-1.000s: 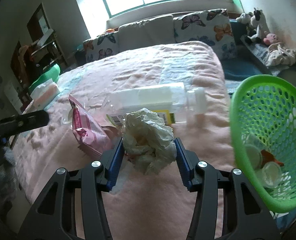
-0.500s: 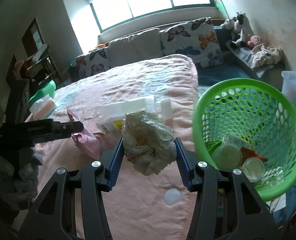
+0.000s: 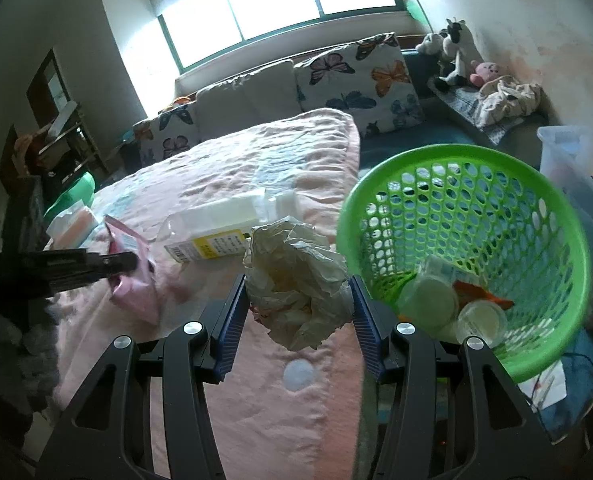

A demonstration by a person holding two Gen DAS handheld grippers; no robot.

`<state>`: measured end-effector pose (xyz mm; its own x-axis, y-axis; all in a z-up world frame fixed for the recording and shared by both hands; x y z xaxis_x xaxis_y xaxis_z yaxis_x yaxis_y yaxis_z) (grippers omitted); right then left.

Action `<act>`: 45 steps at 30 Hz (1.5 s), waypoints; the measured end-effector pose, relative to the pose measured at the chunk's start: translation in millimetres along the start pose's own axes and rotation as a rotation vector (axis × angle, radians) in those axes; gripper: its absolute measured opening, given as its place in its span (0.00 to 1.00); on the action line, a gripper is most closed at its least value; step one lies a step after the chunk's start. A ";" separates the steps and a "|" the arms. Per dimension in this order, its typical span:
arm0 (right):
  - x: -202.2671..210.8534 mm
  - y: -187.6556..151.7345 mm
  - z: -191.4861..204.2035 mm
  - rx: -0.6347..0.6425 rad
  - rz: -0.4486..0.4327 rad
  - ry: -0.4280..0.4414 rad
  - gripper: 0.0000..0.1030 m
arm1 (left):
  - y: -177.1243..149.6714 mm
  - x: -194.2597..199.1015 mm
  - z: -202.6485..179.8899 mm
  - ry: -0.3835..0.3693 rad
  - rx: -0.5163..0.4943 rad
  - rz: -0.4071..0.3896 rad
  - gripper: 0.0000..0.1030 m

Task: Collect trash
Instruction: 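Carry the tissue into the basket with the right tool while the left tool grasps the pink snack bag, then lower the pink snack bag into the green basket and open the left tool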

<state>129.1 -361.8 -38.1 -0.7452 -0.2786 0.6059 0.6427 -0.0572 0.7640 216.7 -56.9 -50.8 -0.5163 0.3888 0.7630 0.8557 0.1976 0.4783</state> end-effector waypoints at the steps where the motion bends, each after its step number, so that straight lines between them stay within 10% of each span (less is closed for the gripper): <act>1: 0.9 -0.3 -1.6 -0.002 -0.001 -0.004 0.49 | -1.7 5.4 -0.9 -0.012 -0.012 -0.006 0.17; 15: 15.4 5.9 -55.9 -0.063 -0.007 -0.120 0.49 | 0.2 53.3 -64.4 -0.160 -0.221 -0.055 0.15; 45: 35.3 5.8 -146.1 -0.148 -0.025 -0.276 0.65 | 5.5 -23.9 -243.6 -0.214 -0.569 0.027 0.15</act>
<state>132.6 -512.0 -44.6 -0.7685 -0.0054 0.6398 0.6270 -0.2053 0.7514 225.2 -284.4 39.5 -0.4253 0.5712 0.7020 0.6846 -0.3044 0.6624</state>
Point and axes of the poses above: each gripper's, at about its wrist camera, not at the fingertips, and x roughly against the way its jaws point, z to its left, y to its top, the point moved 1 cm from there along -x, roughly the way its jaws point, and after that the axes turned 5 degrees about x, right-handed, at the moved point
